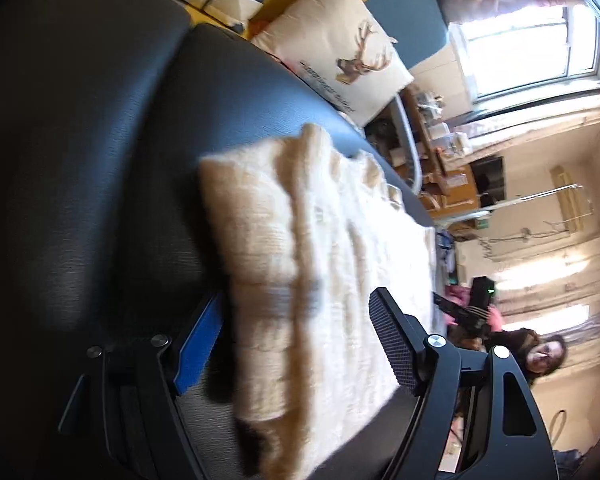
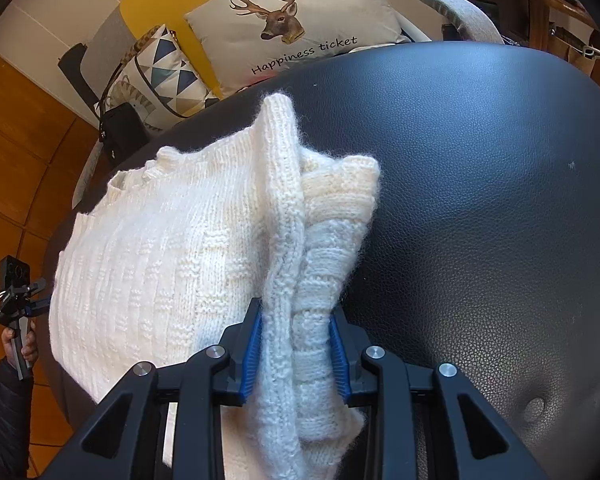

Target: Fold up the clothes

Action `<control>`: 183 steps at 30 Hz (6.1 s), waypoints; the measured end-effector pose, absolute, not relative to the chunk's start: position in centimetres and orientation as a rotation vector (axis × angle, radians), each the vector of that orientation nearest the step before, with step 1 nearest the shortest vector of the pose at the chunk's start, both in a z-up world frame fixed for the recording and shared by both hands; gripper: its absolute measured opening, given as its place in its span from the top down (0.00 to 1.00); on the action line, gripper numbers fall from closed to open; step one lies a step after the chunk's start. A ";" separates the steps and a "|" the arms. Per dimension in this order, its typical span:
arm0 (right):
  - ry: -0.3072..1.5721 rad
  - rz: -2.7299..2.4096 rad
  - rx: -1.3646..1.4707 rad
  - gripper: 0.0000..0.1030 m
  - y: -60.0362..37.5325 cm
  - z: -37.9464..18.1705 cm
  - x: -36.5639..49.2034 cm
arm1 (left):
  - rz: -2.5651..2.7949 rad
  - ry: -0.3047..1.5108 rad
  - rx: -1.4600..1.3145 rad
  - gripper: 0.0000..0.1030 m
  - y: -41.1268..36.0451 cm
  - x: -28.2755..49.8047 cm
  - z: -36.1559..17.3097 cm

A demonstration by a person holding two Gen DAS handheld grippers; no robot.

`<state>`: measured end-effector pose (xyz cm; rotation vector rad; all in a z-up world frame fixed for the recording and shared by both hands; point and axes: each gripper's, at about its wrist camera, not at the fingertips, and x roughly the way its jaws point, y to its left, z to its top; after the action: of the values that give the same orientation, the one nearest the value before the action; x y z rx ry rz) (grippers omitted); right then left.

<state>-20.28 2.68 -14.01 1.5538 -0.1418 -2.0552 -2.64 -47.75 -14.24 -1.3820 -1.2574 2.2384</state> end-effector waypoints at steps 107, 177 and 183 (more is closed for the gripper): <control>-0.023 -1.888 1.426 0.83 -3.2 -13.2 -21.0 | 3.185 -0.581 -1.261 0.83 -39.5 7.9 -5.2; 0.204 -1.717 1.323 0.83 -32.0 -10.5 -17.4 | 3.608 -1.122 -1.214 0.75 -42.1 28.6 -2.7; 0.304 -1.792 1.222 0.83 -29.1 -11.0 -14.2 | 3.336 -0.924 -1.055 0.75 -46.0 16.0 -0.9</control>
<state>-14.21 -29.06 -10.95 1.2223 0.3042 -1.7918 16.02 -46.01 -0.87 -1.0548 -0.9241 3.3360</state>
